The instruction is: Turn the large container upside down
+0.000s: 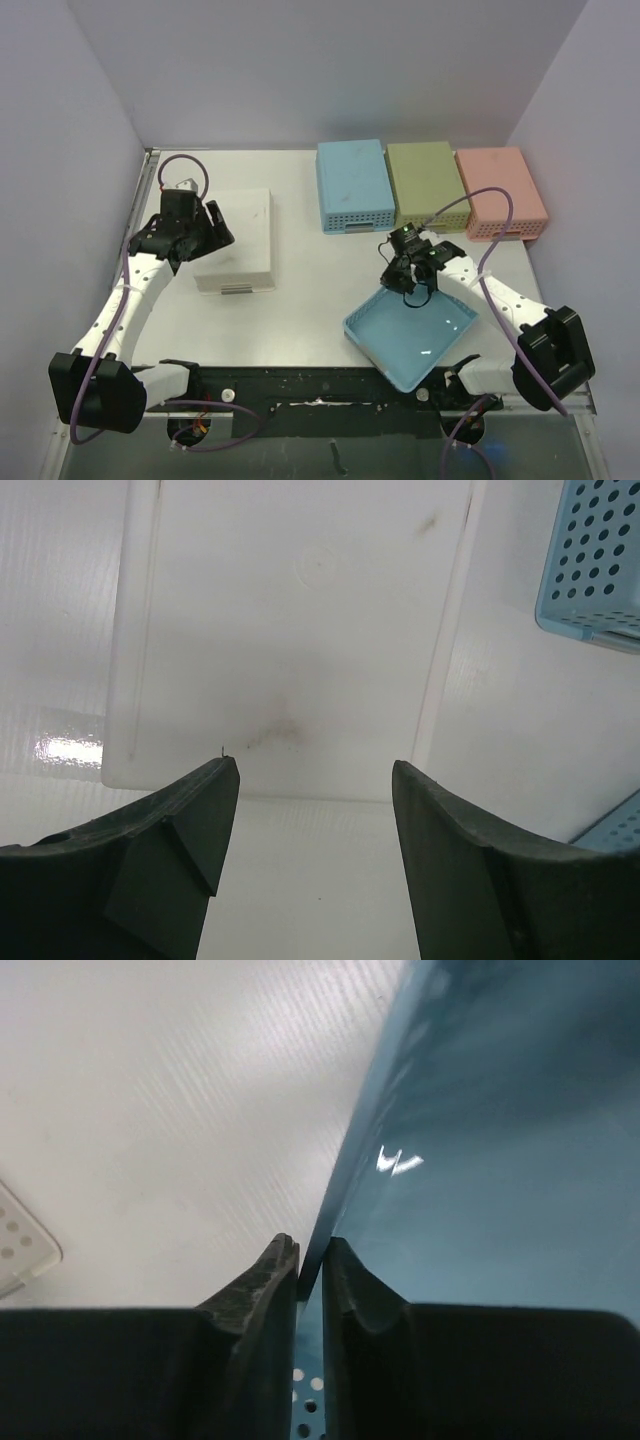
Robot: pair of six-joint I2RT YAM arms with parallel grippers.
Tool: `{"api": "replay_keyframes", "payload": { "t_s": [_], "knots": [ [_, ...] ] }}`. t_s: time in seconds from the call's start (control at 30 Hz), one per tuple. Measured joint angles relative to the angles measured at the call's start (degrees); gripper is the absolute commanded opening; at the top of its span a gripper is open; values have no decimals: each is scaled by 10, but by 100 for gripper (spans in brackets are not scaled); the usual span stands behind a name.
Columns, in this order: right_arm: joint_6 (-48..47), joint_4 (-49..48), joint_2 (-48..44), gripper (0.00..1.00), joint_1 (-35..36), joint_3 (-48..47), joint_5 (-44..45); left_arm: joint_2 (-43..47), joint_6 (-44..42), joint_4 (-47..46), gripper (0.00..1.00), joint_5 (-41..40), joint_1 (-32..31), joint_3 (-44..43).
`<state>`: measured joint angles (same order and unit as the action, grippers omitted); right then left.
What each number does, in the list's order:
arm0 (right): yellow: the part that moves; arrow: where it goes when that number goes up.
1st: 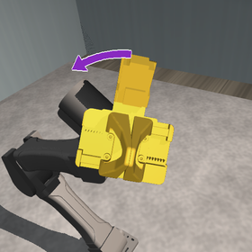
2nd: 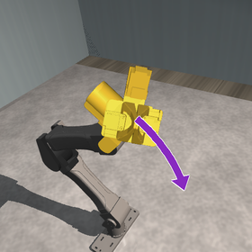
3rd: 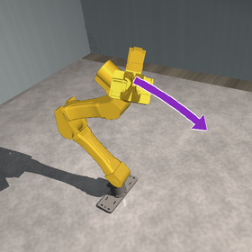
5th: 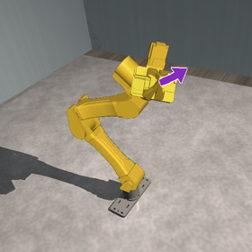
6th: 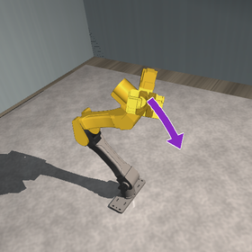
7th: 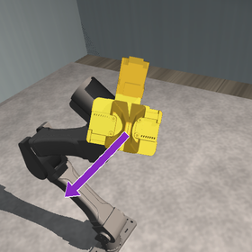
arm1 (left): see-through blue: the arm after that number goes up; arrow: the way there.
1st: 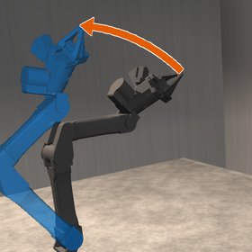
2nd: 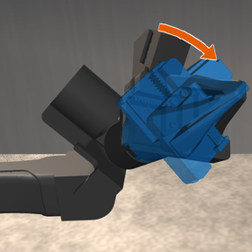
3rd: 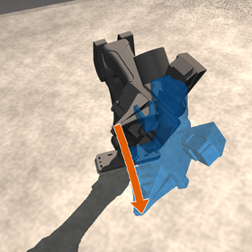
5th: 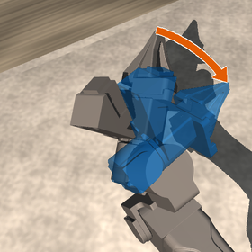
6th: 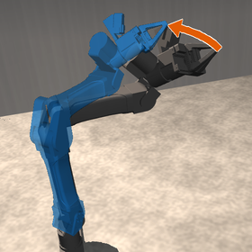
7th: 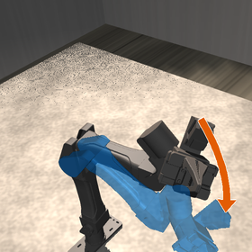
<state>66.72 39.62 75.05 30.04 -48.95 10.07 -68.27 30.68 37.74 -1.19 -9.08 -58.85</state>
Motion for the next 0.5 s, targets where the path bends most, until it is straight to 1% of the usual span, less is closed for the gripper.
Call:
{"api": "replay_keyframes", "payload": {
  "t_s": [0.03,0.1,0.27,0.4,0.5],
  "knots": [
    [0,5,0,2,1,-5,-9,0,0,0,62,0,0,0],
    [3,9,0,0,7,-23,-20,0,-1,-1,62,1,0,0],
    [-4,0,-5,0,67,-90,-38,0,-2,-2,63,1,-1,0],
    [-7,-46,-5,0,114,-129,-71,0,-4,-1,62,1,-1,0],
    [-13,-113,2,0,132,-141,-127,0,-7,2,62,2,2,-1]
  ]
}}
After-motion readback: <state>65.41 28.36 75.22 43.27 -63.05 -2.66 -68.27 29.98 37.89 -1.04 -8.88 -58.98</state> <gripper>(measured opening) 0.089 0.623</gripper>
